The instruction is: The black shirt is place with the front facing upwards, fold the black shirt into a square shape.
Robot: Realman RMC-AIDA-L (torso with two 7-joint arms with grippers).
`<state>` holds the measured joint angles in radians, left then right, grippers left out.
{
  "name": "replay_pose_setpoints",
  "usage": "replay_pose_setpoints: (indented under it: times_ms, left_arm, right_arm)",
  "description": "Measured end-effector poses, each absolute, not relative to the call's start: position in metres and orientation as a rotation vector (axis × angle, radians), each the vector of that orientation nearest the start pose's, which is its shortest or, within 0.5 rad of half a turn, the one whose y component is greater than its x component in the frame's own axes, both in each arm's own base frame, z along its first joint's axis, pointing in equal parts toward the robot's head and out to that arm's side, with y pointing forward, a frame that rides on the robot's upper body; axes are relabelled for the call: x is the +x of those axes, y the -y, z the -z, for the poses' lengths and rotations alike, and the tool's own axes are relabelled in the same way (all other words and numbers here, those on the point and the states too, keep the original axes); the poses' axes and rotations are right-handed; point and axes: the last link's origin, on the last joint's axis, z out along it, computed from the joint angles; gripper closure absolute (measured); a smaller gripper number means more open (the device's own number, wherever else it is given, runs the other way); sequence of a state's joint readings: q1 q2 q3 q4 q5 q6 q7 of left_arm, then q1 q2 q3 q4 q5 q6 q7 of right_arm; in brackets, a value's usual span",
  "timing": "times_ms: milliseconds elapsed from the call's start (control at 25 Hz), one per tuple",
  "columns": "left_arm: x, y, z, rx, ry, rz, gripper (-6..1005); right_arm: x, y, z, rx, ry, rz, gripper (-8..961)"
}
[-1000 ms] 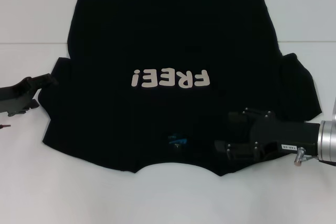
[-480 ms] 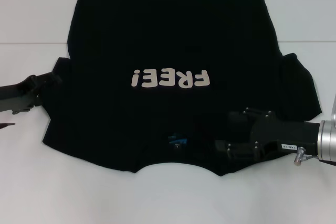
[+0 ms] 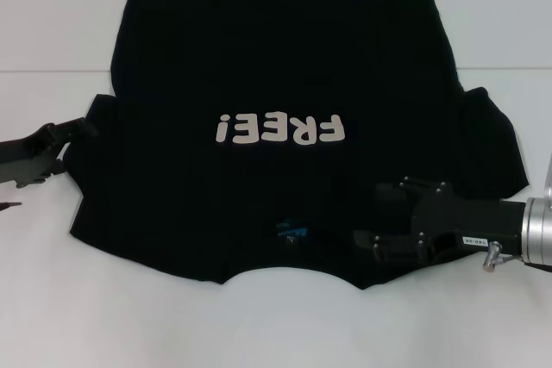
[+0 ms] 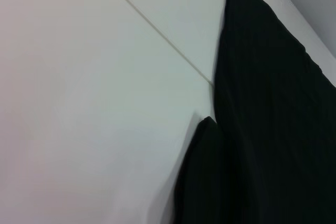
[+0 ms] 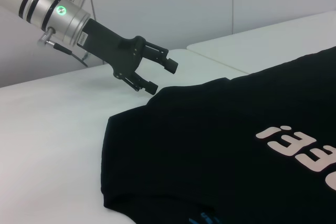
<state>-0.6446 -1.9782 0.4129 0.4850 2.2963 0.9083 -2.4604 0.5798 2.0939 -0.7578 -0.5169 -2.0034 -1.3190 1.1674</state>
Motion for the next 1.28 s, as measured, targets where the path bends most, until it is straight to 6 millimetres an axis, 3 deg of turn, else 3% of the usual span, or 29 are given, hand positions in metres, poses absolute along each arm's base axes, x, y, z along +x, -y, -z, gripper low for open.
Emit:
replay_pose_setpoints:
  times_ms: [1280]
  left_arm:
    - [-0.355, -0.3978, -0.0413, -1.508, 1.871, 0.629, 65]
  right_arm:
    - [0.2689, -0.3449, 0.0395, -2.709, -0.452, -0.504, 64]
